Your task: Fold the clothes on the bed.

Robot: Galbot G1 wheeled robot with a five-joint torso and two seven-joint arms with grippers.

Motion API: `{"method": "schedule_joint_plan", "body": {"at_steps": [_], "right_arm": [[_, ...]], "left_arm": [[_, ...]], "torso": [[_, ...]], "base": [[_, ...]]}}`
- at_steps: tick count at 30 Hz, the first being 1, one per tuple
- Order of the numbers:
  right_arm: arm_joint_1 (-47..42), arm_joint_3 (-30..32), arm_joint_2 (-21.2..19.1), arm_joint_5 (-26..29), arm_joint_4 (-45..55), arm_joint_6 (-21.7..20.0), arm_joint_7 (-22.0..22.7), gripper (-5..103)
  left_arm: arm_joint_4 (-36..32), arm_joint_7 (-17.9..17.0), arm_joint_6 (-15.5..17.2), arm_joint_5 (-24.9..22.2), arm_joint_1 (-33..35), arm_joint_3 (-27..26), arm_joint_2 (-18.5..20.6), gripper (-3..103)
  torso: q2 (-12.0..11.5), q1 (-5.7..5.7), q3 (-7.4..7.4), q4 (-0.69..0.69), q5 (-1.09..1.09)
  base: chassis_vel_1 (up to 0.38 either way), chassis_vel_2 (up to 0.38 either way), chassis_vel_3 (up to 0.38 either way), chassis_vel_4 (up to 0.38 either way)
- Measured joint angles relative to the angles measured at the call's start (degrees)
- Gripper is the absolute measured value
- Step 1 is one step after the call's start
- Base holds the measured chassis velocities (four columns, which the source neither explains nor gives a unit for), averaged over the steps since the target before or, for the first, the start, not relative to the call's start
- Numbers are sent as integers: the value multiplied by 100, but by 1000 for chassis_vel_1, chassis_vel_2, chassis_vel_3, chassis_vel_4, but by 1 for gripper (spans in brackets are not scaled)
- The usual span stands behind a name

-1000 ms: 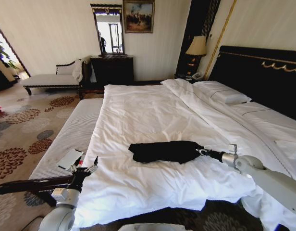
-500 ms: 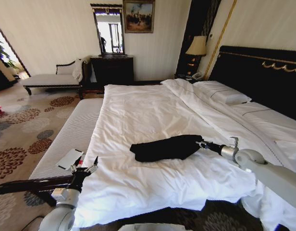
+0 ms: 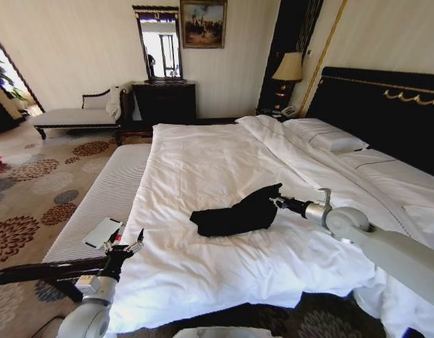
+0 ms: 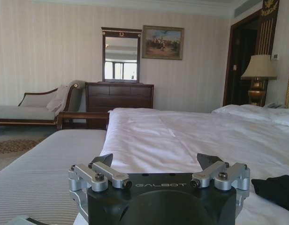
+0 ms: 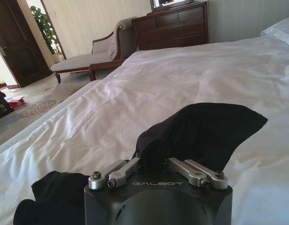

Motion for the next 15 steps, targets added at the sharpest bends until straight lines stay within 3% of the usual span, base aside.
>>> {"method": "schedule_joint_plan", "body": {"at_steps": [4, 15], "right_arm": [[257, -218, 148, -88, 34, -12, 177, 7], [1263, -1629, 849, -317, 97, -66, 574, 7]], "left_arm": [[0, 0, 0, 0, 0, 0, 0, 100], [0, 0, 0, 0, 0, 0, 0, 100]], "torso": [[0, 0, 0, 0, 1], [0, 1, 0, 0, 1]], "base": [[0, 0, 0, 0], [0, 0, 0, 0]]}}
